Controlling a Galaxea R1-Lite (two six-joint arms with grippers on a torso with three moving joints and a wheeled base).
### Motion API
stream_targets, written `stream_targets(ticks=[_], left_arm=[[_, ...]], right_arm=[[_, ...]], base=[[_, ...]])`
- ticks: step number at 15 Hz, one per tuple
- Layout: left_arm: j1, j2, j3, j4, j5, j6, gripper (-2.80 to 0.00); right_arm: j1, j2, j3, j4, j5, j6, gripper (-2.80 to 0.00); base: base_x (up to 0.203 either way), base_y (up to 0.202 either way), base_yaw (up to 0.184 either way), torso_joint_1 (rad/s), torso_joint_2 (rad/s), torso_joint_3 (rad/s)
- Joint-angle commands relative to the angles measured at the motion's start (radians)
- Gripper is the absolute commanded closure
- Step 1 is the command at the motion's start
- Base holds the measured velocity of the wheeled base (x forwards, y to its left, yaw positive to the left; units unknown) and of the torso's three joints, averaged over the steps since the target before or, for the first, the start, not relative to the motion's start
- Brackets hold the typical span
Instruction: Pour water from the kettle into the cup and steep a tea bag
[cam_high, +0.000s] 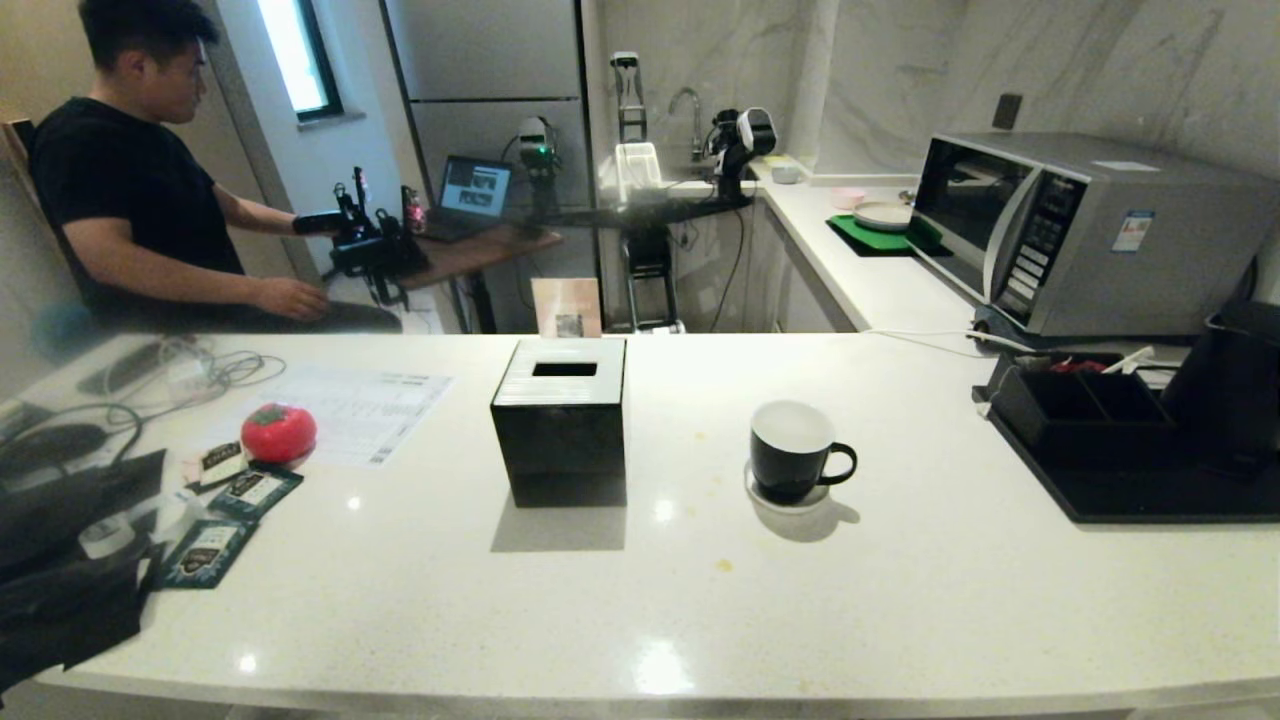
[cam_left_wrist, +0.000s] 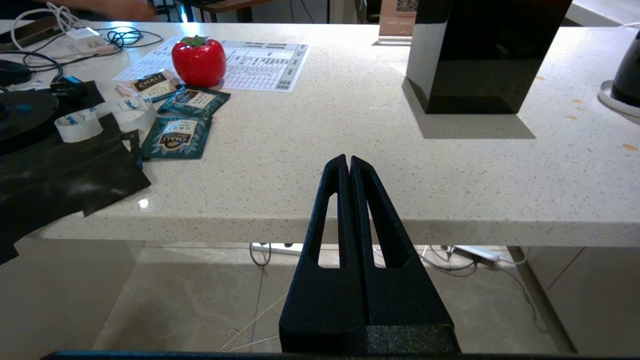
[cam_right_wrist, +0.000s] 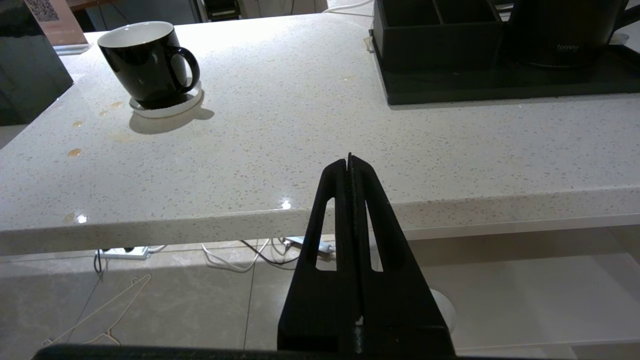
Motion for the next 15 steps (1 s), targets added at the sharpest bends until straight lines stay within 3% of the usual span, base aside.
stream_targets(ticks=[1, 15], left_arm=[[0.0, 0.001, 0.0, 0.0, 0.0, -0.001, 0.0], [0.0, 0.001, 0.0, 0.0, 0.0, 0.001, 0.0]], right_arm=[[0.0, 0.001, 0.0, 0.0, -0.002, 0.0, 0.0], [0.0, 0.0, 0.0, 0.0, -0.001, 0.001, 0.0]], base=[[0.0, 0.0, 0.0, 0.0, 0.0, 0.0], [0.0, 0.0, 0.0, 0.0, 0.0, 0.0]])
